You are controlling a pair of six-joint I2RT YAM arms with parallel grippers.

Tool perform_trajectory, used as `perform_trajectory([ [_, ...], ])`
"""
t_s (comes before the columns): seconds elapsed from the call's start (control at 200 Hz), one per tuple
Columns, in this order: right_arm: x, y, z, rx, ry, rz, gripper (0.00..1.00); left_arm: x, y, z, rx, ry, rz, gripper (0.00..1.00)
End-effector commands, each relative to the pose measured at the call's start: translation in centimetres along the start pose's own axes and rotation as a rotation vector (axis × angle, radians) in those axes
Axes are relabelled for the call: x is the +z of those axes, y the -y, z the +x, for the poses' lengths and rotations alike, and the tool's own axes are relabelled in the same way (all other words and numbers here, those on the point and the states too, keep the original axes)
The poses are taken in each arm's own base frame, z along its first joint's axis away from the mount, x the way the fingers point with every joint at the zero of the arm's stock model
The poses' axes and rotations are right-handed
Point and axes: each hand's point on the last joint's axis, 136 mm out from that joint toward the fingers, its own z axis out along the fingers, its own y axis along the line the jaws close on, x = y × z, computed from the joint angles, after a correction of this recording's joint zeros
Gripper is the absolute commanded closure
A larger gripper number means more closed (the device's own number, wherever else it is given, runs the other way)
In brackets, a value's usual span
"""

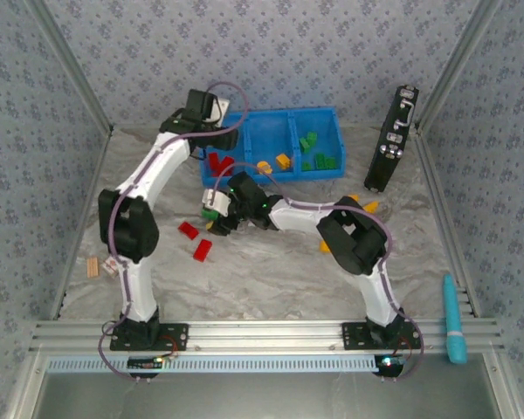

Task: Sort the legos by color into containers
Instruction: Pick up the lego from the center of the table.

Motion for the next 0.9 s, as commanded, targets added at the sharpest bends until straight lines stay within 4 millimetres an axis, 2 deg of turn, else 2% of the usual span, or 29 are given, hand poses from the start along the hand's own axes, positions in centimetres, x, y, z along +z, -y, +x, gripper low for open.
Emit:
perform_trajectory([
  [0.0, 1.1, 1.6, 1.0, -0.009, -0.050, 0.049, 0.28, -10.1, 0.4, -4.0, 0.046, 0.169, 0.001, 0.32],
  [0.09, 1.6, 1.9, 1.5, -0.034, -0.099, 0.057, 0.28, -13.4, -0.6, -3.0, 0.040, 0.187, -0.041, 0.31],
  [0.125, 1.8, 1.8, 1.9, -0.065, -0.128, 0.054, 0.28, -14.4, -1.3, -1.8, 0.024, 0.164, -0.058, 0.31],
  [0.225, 2.4, 1.9, 3.7, -0.146, -0.234, 0.086, 0.29, -16.4, -3.1, 1.2, -0.062, 0.162, -0.105, 0.31],
  [0.245, 2.4, 2.0, 3.9, -0.152, -0.243, 0.088, 0.29, -16.9, -3.3, 1.2, -0.078, 0.194, -0.109, 0.31],
  [0.325, 2.5, 2.3, 4.2, -0.155, -0.247, 0.087, 0.33, -17.7, -3.8, 3.7, -0.124, 0.216, -0.134, 0.31],
  [0.395, 2.5, 2.6, 4.2, -0.154, -0.246, 0.088, 0.41, -17.6, -4.1, 6.8, -0.162, 0.188, -0.152, 0.32],
  [0.59, 2.6, 2.7, 4.2, -0.155, -0.240, 0.064, 0.54, -16.9, -4.6, 15.2, -0.356, 0.038, -0.194, 0.33],
  [0.665, 2.9, 2.4, 4.3, -0.175, -0.249, 0.052, 0.64, -16.4, -4.0, 18.0, -0.445, 0.007, -0.167, 0.32],
  [0.72, 3.1, 2.3, 4.6, -0.186, -0.257, 0.058, 0.67, -16.0, -4.1, 20.1, -0.515, -0.022, -0.179, 0.31],
  [0.81, 3.2, 2.6, 4.6, -0.173, -0.247, 0.064, 0.74, -15.5, -4.1, 22.5, -0.598, -0.041, -0.190, 0.30],
  [0.895, 2.9, 2.9, 4.4, -0.165, -0.231, 0.078, 0.78, -15.0, -4.3, 23.7, -0.655, -0.040, -0.199, 0.30],
])
